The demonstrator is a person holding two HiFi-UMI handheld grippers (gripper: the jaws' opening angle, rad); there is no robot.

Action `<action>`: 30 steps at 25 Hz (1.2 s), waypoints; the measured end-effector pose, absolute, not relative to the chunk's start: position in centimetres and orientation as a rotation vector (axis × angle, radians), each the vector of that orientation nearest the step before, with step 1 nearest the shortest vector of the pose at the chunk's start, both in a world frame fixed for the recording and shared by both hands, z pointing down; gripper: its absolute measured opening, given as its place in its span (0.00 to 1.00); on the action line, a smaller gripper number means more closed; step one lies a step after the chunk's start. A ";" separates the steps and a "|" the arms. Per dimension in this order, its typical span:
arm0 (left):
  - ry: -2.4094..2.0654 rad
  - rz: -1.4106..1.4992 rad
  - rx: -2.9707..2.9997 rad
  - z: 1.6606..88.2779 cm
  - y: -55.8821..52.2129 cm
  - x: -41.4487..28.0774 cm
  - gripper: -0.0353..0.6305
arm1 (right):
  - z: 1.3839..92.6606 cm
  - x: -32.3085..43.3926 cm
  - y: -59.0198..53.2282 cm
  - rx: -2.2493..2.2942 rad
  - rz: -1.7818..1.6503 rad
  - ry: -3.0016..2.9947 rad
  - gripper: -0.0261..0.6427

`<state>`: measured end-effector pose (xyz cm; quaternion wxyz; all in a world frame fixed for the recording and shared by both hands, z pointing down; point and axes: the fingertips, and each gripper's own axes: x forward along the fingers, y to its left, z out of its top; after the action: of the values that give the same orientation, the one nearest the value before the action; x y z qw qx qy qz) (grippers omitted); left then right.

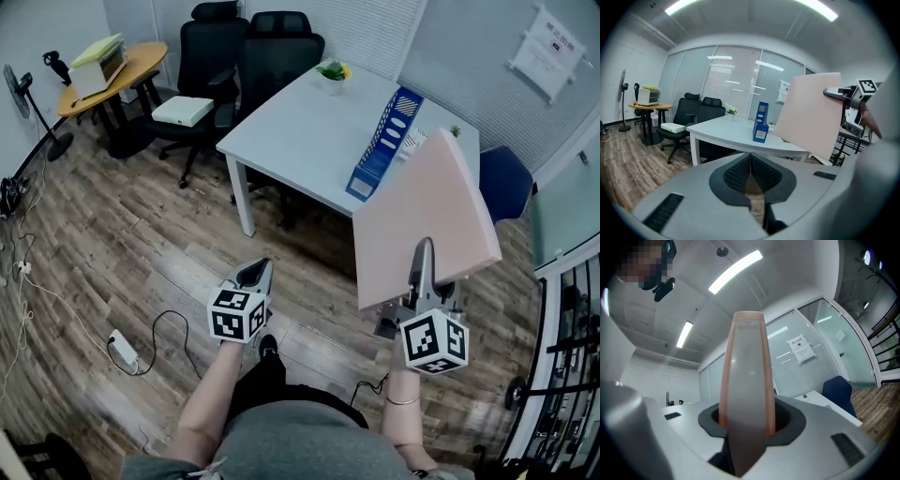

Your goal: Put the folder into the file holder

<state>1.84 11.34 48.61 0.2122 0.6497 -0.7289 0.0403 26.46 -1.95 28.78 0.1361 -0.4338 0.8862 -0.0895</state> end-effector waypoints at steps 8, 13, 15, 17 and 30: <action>-1.942 0.109 1.882 48.8 5.7 -3.0 0.09 | 27.0 22.8 -5.2 -1.328 -0.254 2.493 0.29; -1.891 0.126 1.925 49.1 3.1 -4.4 0.09 | 26.6 21.7 -6.6 -1.378 -0.249 2.453 0.29; -1.874 0.132 1.933 49.3 2.2 -4.7 0.09 | 26.1 21.5 -7.2 -1.383 -0.242 2.440 0.29; -1.858 0.137 1.940 49.4 1.4 -4.8 0.09 | 25.6 21.6 -7.7 -1.390 -0.231 2.426 0.29; -1.853 0.183 1.970 48.9 -6.9 -6.7 0.09 | 22.2 21.1 -14.3 -1.345 -0.179 2.335 0.29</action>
<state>-6.67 -6.87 48.85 0.2135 0.7100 -0.6678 0.0659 21.09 -14.33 22.17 0.2187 -0.4860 0.8437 -0.0645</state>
